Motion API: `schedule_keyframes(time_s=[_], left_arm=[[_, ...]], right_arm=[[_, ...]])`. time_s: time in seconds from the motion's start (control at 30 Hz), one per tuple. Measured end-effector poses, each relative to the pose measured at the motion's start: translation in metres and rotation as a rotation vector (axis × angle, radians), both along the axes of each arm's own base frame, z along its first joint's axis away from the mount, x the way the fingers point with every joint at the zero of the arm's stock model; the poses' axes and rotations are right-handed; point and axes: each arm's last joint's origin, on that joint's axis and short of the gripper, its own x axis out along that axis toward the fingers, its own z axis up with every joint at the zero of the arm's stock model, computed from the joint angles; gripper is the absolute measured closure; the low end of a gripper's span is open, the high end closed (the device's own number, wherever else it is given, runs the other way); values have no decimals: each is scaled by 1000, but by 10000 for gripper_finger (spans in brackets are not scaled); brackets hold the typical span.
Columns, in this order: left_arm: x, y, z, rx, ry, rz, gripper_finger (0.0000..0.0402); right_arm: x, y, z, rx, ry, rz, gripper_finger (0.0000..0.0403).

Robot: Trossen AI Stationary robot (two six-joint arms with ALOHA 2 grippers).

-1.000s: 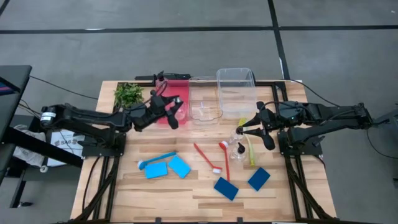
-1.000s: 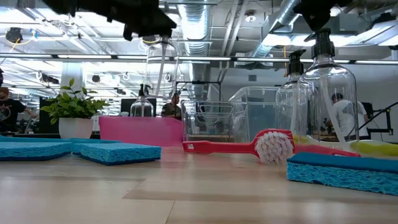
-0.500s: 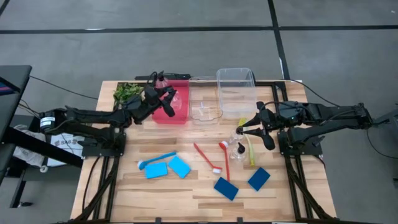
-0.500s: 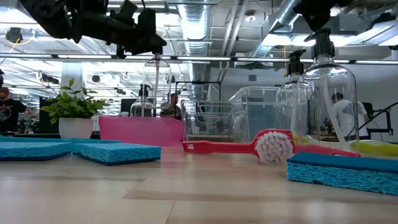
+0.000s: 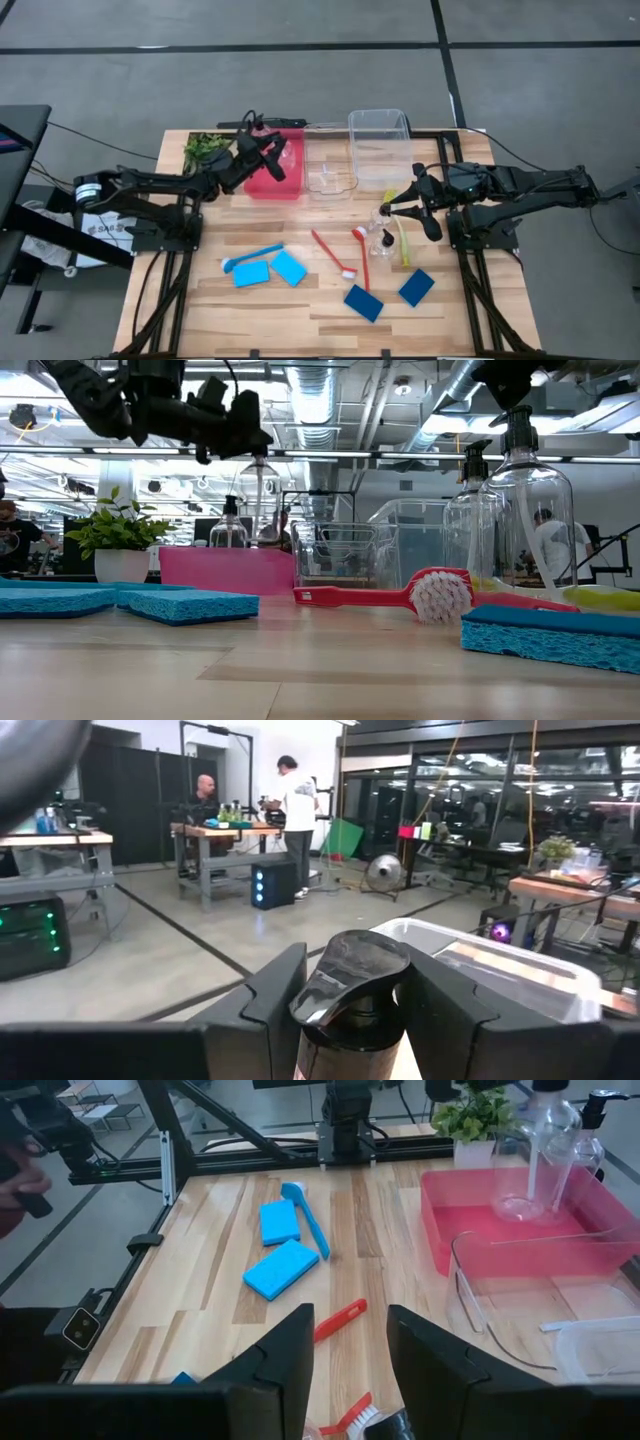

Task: Pick & Place Kitchen Sink Supplies
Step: Put the middle left transparent soap dispenser into the red bin

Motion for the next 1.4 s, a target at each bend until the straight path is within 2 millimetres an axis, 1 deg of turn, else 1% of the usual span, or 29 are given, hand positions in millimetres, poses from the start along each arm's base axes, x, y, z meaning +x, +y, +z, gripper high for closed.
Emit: schedule_keyframes(time_s=[0.23, 0.37, 0.63, 0.83, 1.1, 1.23, 1.4], left_arm=[[5, 15, -13, -30, -27, 29, 256], [7, 22, -16, -30, -30, 49, 256], [17, 37, -16, -30, -20, 86, 256], [22, 45, -19, -35, -9, 104, 256], [17, 56, -23, -39, 0, 145, 256], [16, 60, -22, -34, -7, 115, 256], [19, 60, -17, -25, -20, 92, 256]], right_arm=[[0, 0, 0, 0, 0, 0, 280], [0, 0, 0, 0, 0, 0, 280], [0, 0, 0, 0, 0, 0, 280], [0, 0, 0, 0, 1, 0, 280], [0, 0, 0, 0, 0, 0, 280], [0, 0, 0, 0, 1, 0, 280], [0, 0, 0, 0, 0, 0, 280]])
